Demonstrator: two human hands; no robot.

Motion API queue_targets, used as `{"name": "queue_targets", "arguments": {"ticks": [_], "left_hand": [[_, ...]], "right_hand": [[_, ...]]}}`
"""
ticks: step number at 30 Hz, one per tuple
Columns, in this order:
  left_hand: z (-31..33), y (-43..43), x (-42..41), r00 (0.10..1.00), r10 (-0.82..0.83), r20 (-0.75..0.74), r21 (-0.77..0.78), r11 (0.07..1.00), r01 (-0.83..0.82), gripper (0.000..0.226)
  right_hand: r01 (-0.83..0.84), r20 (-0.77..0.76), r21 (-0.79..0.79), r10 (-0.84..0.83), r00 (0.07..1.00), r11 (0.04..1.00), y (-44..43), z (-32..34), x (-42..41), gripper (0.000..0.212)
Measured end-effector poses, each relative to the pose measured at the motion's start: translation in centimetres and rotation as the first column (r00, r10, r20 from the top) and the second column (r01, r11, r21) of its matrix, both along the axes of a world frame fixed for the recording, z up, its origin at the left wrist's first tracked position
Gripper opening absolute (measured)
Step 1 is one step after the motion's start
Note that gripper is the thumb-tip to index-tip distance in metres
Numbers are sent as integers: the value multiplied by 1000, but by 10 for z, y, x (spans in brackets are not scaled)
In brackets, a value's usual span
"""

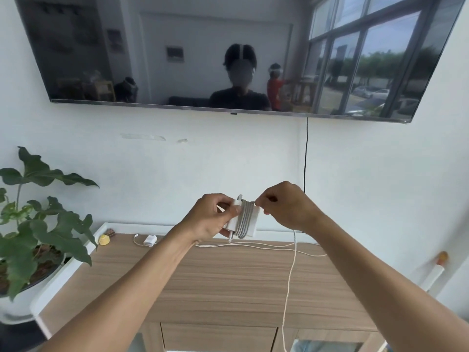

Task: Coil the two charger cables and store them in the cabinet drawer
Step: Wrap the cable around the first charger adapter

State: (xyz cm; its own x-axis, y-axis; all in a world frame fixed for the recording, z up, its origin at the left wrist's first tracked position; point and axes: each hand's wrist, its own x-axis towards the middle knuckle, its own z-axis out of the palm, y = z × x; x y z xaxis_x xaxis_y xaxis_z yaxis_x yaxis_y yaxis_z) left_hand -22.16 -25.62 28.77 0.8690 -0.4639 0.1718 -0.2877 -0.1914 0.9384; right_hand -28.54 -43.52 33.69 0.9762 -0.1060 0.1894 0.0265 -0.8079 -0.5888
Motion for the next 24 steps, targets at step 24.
{"name": "queue_targets", "arguments": {"ticks": [24], "left_hand": [[29, -22, -3, 949, 141, -282, -384, 890, -246, 19]], "right_hand": [[-2, 551, 207, -115, 826, 978, 31, -66, -31, 13]]}}
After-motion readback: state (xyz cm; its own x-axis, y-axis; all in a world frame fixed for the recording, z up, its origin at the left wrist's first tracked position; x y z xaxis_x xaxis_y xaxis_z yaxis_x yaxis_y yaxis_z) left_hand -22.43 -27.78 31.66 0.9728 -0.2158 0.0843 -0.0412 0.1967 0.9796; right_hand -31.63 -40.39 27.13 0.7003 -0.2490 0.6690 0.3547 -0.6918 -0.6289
